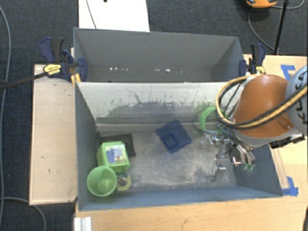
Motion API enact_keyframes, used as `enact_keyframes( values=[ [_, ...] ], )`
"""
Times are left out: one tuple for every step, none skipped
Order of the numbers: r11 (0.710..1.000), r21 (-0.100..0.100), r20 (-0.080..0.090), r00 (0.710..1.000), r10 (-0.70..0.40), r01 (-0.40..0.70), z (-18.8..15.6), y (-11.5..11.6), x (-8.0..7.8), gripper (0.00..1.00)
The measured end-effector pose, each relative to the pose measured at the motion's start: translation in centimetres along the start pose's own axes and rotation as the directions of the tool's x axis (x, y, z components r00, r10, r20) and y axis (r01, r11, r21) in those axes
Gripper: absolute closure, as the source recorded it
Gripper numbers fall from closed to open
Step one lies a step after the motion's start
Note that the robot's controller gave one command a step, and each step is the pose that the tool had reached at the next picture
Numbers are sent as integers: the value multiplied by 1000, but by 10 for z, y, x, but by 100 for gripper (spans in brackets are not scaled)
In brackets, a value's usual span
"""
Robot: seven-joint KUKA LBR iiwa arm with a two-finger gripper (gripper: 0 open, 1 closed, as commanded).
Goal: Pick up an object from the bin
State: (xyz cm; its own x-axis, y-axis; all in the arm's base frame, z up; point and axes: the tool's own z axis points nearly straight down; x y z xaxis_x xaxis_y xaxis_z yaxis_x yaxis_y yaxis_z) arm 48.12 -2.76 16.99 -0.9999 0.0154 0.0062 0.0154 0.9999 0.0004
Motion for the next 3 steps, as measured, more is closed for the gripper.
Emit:
enact_keyframes(
  values=[
    [1000,0,9,1000,-1,1,-4,0,-2,0],
    [999,0,15,999,-37,37,57,39,-59,0],
    [995,1,4,995,-105,105,67,63,-76,0]
  ],
)
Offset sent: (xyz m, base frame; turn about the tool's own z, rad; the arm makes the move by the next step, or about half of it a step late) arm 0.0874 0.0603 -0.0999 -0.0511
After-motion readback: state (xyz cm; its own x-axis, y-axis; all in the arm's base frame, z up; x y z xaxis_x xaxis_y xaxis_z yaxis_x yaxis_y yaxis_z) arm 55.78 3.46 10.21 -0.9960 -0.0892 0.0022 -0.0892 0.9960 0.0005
